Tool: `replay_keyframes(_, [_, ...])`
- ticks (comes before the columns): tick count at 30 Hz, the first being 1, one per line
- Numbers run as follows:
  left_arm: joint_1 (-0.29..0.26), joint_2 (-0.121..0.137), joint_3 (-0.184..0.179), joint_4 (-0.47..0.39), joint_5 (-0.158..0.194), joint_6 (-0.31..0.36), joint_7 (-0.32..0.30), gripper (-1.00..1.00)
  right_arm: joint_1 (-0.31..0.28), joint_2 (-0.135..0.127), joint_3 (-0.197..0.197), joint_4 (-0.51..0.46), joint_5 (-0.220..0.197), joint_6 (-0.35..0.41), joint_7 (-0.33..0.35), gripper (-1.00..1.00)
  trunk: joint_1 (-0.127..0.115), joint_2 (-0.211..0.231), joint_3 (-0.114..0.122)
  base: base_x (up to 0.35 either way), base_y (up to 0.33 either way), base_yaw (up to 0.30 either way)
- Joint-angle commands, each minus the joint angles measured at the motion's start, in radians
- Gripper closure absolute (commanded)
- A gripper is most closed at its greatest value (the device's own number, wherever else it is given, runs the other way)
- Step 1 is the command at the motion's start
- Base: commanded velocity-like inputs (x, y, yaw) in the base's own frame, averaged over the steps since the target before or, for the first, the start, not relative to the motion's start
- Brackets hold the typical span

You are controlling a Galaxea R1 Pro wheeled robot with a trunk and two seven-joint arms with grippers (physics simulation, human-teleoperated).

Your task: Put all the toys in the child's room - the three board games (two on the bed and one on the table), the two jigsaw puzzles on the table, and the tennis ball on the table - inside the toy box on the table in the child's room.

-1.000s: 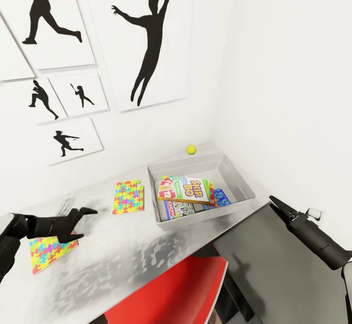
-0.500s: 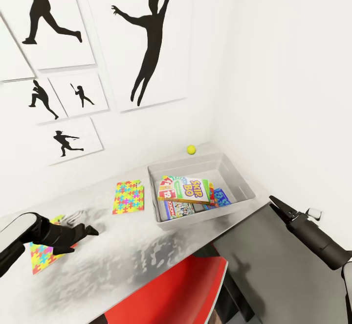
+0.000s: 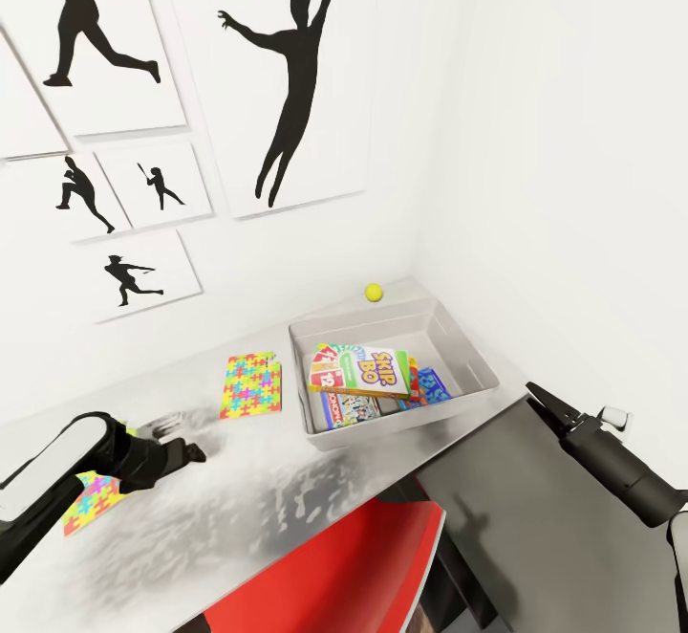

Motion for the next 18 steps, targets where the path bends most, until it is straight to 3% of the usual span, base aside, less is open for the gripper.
replay_keyframes(1, [-0.001, -0.004, -0.003, -0.001, 0.008, 0.001, 0.024, -1.0, -0.001, 0.0, -0.001, 0.0, 0.0, 0.005, 0.003, -1.0, 0.001, -0.002, -0.002, 0.0, 0.0, 0.0])
replay_keyframes(6, [-0.002, -0.016, -0.005, -0.008, 0.005, 0.041, 0.088, -1.0, -0.001, 0.0, -0.001, 0.0, 0.0, 0.005, 0.003, -1.0, 0.001, -0.002, -0.002, 0.0, 0.0, 0.0])
replay_keyframes(11, [-0.002, -0.021, -0.007, -0.029, -0.001, 0.069, 0.104, -1.0, -0.001, 0.0, -0.001, 0.0, 0.0, 0.005, 0.004, -1.0, 0.001, -0.002, -0.002, 0.0, 0.0, 0.0])
replay_keyframes(18, [-0.001, -0.061, -0.011, -0.038, -0.036, 0.009, 0.109, -1.0, -0.001, 0.0, -0.001, 0.0, 0.0, 0.005, 0.004, -1.0, 0.001, -0.002, -0.002, 0.0, 0.0, 0.0])
